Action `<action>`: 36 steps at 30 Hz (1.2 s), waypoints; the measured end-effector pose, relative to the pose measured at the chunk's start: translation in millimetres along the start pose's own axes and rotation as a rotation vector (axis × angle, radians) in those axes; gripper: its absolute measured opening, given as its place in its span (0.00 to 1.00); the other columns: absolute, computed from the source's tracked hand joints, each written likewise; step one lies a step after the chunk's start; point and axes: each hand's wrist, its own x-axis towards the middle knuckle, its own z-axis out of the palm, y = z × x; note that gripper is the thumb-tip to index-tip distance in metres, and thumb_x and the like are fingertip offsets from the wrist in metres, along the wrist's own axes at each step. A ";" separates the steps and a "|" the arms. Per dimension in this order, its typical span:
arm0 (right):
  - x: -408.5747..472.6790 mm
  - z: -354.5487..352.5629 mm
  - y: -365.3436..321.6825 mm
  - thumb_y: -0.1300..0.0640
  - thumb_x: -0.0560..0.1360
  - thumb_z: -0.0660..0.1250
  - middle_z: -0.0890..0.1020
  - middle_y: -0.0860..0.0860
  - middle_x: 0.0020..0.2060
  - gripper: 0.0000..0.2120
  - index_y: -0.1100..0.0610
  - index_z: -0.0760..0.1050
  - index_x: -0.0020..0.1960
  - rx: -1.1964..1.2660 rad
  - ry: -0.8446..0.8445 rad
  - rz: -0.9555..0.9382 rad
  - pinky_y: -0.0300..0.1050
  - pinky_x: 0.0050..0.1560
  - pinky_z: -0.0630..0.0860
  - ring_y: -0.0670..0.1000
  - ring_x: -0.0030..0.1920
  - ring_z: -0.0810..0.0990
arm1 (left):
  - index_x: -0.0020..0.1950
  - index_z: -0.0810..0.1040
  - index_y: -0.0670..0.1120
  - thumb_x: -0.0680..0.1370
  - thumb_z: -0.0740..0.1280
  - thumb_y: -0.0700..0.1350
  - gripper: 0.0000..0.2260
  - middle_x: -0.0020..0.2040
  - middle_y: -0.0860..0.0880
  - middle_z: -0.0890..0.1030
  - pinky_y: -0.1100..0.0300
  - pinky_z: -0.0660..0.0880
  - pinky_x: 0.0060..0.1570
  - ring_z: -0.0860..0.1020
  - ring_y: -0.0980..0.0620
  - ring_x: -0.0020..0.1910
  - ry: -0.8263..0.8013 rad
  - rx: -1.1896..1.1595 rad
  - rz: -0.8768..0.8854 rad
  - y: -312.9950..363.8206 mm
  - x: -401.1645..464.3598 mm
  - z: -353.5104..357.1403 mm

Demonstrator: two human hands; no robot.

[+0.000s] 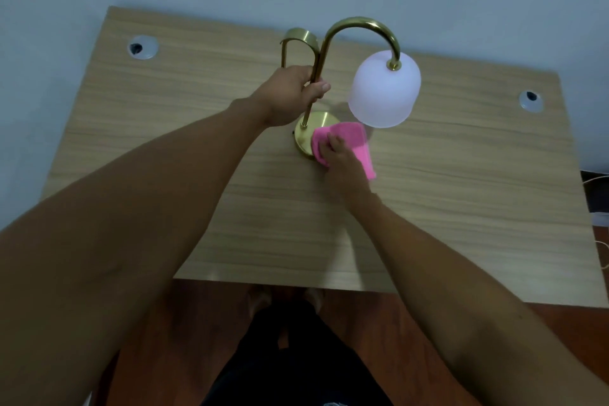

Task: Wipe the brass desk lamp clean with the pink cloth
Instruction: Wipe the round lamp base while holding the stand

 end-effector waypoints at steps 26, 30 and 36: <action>2.8 -16.4 26.0 0.65 0.77 0.61 0.80 0.65 0.40 0.08 0.63 0.78 0.43 0.192 0.296 0.156 0.60 0.47 0.76 0.61 0.41 0.76 | 0.51 0.76 0.51 0.84 0.61 0.54 0.09 0.40 0.58 0.78 0.62 0.71 0.44 0.76 0.62 0.40 -0.106 0.032 -0.007 -1.3 9.0 -6.8; 25.7 -42.5 5.1 0.74 0.75 0.56 0.67 0.67 0.37 0.06 0.69 0.70 0.43 0.694 0.363 0.249 0.46 0.38 0.64 0.61 0.37 0.59 | 0.51 0.76 0.52 0.84 0.61 0.55 0.09 0.39 0.59 0.77 0.64 0.70 0.42 0.76 0.62 0.39 -0.099 0.026 -0.012 -4.0 9.5 -5.5; 30.6 -12.8 -21.5 0.77 0.73 0.57 0.66 0.64 0.31 0.13 0.64 0.68 0.34 0.839 0.323 0.312 0.52 0.35 0.66 0.56 0.33 0.68 | 0.50 0.77 0.52 0.84 0.61 0.55 0.10 0.39 0.59 0.78 0.65 0.69 0.40 0.76 0.63 0.39 -0.080 0.068 -0.007 -6.2 9.4 -3.7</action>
